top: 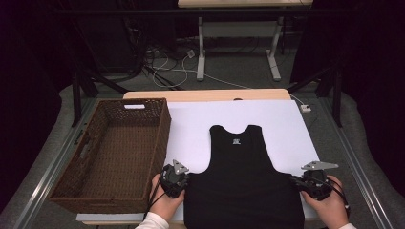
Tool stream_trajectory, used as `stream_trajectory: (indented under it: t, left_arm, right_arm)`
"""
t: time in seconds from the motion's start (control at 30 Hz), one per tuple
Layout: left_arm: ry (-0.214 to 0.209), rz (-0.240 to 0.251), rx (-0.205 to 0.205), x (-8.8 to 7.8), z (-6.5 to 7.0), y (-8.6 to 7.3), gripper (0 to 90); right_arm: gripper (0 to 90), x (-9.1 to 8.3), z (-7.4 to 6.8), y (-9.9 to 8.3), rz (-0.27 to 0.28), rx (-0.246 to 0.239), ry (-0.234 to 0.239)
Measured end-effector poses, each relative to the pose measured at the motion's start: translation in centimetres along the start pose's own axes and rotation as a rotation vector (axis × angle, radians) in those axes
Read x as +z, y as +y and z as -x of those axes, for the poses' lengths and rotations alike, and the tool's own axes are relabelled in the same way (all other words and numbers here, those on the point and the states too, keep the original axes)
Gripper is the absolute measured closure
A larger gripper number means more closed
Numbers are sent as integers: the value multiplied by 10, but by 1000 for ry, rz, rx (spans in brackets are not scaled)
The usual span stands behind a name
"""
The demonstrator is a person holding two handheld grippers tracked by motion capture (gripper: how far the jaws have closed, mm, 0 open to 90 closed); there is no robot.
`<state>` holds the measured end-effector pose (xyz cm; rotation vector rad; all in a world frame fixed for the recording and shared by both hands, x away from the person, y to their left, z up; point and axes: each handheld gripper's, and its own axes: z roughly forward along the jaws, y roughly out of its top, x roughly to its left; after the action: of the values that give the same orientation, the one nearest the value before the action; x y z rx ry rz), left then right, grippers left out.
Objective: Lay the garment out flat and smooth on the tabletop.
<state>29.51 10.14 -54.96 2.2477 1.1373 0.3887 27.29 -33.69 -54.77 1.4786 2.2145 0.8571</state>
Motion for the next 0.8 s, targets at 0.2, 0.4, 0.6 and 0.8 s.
stream_trajectory:
  t: [0.2, 0.4, 0.6, 0.8]
  left_arm:
    - [12, -6, -19, 5, -3, 7, 881]
    - [9, 19, -15, -2, 3, 18, 787]
    - [6, 72, -34, -6, 2, 46, 604]
    - [-11, 126, -78, -3, 1, 69, 485]
  right_arm:
    - [839, 5, 7, 6, 2, 31, 4]
    - [705, -4, 6, 13, 36, 41, 37]
    - [623, -6, 5, 35, 89, 18, 39]
    - [506, 4, -1, 62, 144, -9, 28]
